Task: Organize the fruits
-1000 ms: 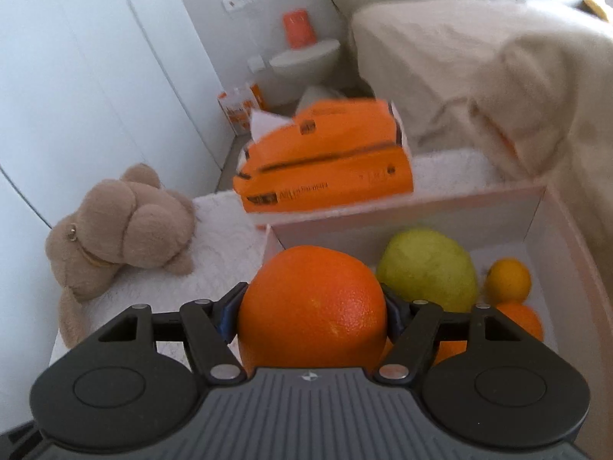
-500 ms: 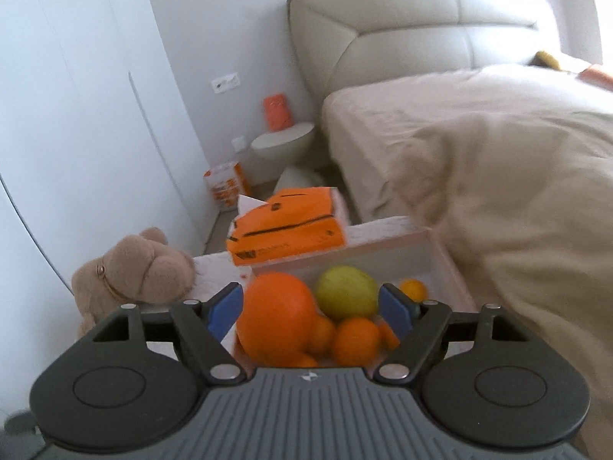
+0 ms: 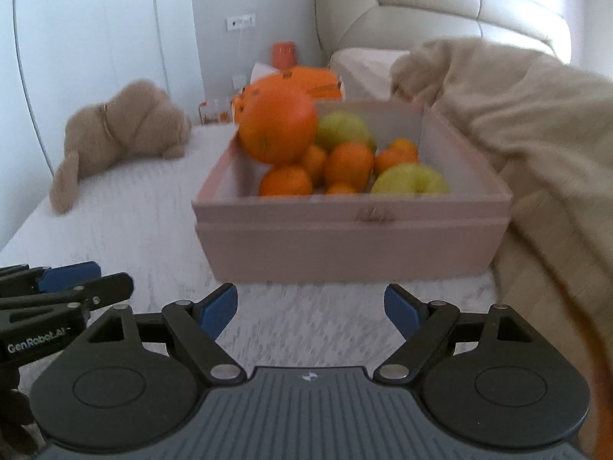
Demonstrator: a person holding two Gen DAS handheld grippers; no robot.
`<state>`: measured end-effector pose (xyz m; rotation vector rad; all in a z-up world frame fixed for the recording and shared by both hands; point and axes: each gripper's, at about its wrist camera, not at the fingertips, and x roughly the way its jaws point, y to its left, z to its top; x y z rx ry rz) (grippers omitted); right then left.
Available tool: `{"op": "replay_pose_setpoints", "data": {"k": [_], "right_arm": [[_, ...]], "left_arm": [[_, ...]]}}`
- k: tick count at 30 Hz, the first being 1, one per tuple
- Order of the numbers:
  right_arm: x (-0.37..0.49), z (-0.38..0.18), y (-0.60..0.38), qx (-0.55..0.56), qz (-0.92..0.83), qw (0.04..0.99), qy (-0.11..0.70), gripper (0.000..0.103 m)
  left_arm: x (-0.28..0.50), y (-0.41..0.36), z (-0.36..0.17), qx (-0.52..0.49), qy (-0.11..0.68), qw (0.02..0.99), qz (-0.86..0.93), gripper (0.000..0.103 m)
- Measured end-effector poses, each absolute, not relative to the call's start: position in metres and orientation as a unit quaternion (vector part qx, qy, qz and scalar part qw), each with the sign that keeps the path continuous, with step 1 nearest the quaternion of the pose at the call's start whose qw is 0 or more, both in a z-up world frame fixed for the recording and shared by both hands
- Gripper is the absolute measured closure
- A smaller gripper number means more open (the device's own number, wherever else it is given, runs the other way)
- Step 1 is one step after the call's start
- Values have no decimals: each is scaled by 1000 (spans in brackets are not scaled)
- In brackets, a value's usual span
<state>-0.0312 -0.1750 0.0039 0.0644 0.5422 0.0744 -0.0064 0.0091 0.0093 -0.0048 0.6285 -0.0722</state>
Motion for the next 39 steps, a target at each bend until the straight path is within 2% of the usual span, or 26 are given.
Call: {"op": "replay_pose_setpoints", "data": {"k": [4, 8, 10, 17, 39], "right_arm": [[-23, -2, -167, 9, 31, 960, 278, 16], [-17, -6, -172, 24, 4, 957, 288, 3], [-15, -7, -174, 31, 0, 956, 291, 0], [-23, -16, -172, 31, -8, 965, 260, 0], [-25, -15, -173, 34, -7, 965, 260, 0]], "left_arm": [[-3, 6, 8, 0, 310, 950, -28, 53], [-3, 1, 7, 14, 311, 950, -19, 52], [-2, 2, 7, 9, 311, 950, -18, 52], [-1, 0, 7, 12, 311, 950, -14, 52], [-1, -2, 7, 15, 311, 950, -11, 52]]}}
